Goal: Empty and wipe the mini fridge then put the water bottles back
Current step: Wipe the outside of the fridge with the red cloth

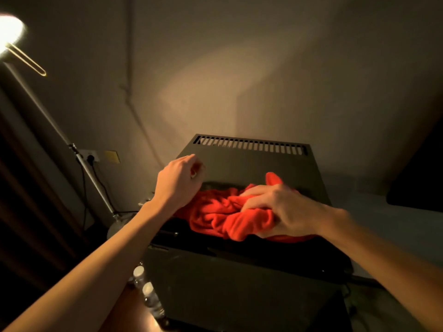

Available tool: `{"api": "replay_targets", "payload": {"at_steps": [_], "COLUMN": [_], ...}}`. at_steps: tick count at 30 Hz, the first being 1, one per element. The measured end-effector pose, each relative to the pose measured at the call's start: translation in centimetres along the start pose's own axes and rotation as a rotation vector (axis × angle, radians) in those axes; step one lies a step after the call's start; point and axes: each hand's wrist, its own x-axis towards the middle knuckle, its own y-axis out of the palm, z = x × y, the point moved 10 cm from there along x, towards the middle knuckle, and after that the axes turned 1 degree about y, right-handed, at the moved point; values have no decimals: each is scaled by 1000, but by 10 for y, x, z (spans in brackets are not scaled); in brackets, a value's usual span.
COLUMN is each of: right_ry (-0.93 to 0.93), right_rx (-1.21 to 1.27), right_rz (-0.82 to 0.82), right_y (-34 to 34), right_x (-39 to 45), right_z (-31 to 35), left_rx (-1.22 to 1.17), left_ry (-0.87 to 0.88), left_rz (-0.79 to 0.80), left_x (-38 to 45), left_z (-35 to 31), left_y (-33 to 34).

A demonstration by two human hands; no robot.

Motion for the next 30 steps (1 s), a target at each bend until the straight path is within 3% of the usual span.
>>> {"api": "replay_targets", "payload": {"at_steps": [7,14,25,30], "right_ry": [74,142,367,362], "right_rx": [-25,-86,-191,-219], "right_rz": [-92,-219,-397,-405], "right_y": [-24,-4,13,25], "right_x": [-51,22,97,117], "right_z": [-23,-21,-5,21], "left_rx": [9,31,19,-79], "left_ry": [13,-5,-48,-100], "left_rz": [8,-11,-63,-64], "left_x": [-9,-23,-46,-44], "left_z": [-20,-14,63,108], "left_y": [9,-9,-51,-59]}}
